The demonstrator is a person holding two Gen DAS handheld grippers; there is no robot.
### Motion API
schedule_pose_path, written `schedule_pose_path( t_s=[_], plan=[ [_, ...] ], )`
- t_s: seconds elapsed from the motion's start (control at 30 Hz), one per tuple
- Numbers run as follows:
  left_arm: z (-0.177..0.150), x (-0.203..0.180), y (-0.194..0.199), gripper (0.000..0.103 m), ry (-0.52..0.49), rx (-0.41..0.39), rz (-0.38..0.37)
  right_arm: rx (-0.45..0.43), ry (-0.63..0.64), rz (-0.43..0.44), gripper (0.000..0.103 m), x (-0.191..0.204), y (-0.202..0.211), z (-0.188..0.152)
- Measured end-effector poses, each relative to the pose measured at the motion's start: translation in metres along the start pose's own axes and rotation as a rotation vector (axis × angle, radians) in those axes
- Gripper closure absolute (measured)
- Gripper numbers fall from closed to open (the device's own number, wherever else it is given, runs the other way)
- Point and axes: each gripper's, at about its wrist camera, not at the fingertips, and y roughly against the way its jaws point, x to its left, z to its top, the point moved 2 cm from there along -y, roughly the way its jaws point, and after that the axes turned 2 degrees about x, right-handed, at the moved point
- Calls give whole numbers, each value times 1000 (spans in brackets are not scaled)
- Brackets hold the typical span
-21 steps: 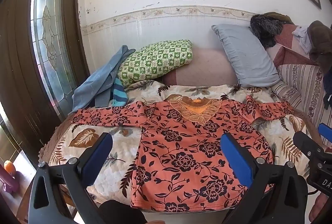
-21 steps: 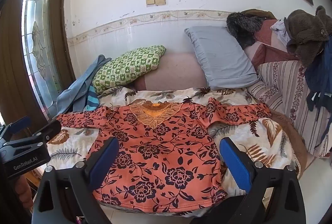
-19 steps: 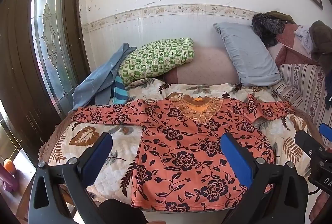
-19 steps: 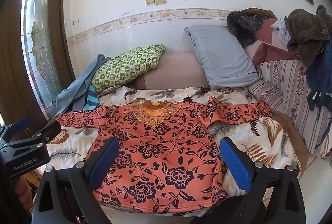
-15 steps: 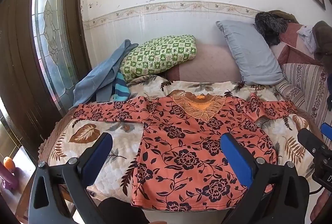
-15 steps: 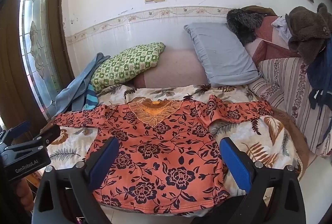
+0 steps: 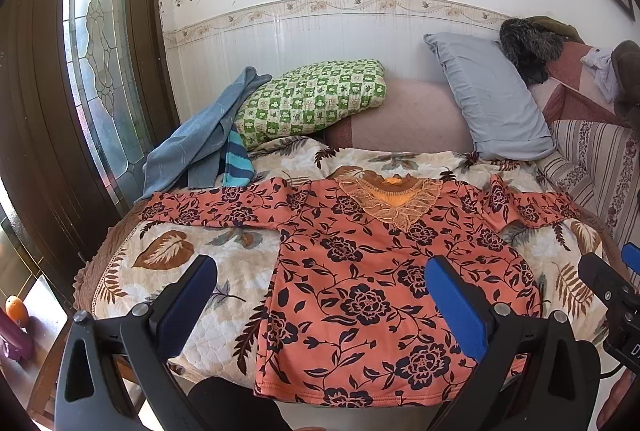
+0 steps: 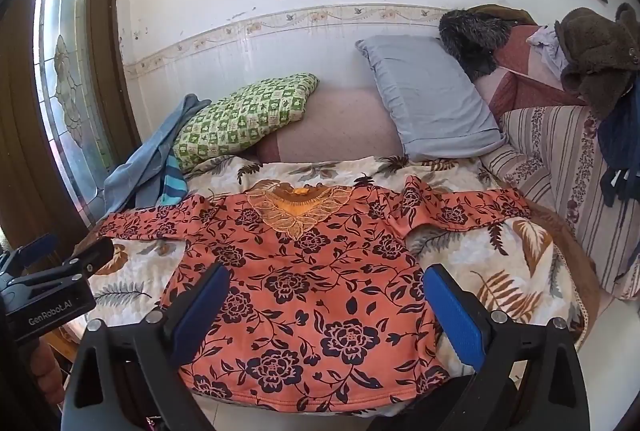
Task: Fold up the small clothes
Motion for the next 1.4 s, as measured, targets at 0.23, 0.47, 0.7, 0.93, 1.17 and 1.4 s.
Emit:
schedule_pose_path(
  t_s=[0.23,0.47,0.7,0.93,1.17,1.4],
  plan=[
    [-2,0,-2,0,-1,2,1,4,-4,-1,4,-1,-1,1],
    [-4,2,-3,0,2,3,-2,8,-5,1,4,-1,-2,-1],
    [-2,2,-3,0,1,6,0,5,-5,0,4,0,-3,-1],
    [-4,4,-5,0,0,7,-2,7,-6,0,4,1,-3,-1],
    [-4,4,-5,0,-1,6,1,6,-6,1,4,1,-4,-2],
    [-6,5,-7,0,-7,11,3,13,-4,3,4,4,-5,-3]
  ],
)
